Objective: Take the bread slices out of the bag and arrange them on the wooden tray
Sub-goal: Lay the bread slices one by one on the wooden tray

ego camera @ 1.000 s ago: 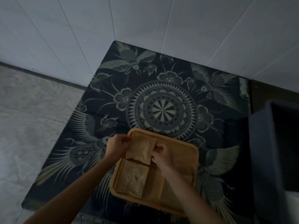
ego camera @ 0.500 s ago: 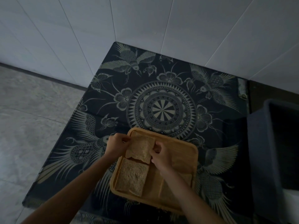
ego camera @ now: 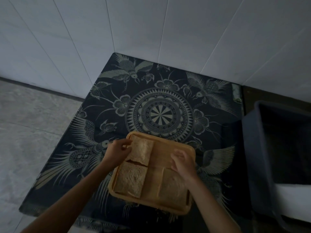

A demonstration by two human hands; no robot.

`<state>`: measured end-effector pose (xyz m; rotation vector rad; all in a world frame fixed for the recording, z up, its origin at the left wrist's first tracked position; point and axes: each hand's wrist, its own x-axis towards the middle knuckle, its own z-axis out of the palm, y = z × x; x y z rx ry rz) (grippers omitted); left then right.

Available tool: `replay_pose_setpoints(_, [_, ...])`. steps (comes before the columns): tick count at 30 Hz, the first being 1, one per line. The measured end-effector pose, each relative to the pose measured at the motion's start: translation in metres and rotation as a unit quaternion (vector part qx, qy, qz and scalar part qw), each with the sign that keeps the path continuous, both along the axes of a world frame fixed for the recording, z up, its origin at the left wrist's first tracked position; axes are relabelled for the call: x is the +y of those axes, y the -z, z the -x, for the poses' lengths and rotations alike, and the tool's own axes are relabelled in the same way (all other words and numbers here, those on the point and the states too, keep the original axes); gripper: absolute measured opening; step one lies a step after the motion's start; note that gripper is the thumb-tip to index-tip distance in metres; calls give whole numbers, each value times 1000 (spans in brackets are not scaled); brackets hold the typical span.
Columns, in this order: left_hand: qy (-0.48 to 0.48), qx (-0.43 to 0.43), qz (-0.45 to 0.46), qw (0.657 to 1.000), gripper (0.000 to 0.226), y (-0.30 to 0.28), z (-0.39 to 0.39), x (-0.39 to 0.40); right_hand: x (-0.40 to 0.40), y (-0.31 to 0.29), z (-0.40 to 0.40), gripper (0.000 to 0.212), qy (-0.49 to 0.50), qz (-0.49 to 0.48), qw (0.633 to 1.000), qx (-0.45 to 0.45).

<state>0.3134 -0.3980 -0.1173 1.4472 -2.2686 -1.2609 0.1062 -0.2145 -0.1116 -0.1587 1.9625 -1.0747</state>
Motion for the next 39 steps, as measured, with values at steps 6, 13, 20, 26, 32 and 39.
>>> replay_pose_setpoints(6, [34, 41, -72, 996, 27, -12, 21, 50, 57, -5, 15, 22, 39, -10, 999, 16])
replay_pose_setpoints(13, [99, -30, -144, 984, 37, 7, 44, 104, 100, 1, 1, 27, 39, -58, 997, 19])
replay_pose_setpoints(20, [75, -32, -185, 979, 36, 31, 49, 148, 123, 14, -18, 16, 48, -73, 995, -53])
replay_pose_setpoints(26, [60, -27, -156, 985, 35, 36, 42, 160, 128, 17, -26, 17, 71, -74, 991, -88])
replay_pose_setpoints(32, [57, -39, -163, 984, 36, 35, 36, 165, 131, 20, -28, 12, 66, -83, 987, -120])
replay_pose_setpoints(39, [48, -59, -156, 985, 36, 29, 32, 174, 133, 21, -30, 15, 52, -81, 990, -102])
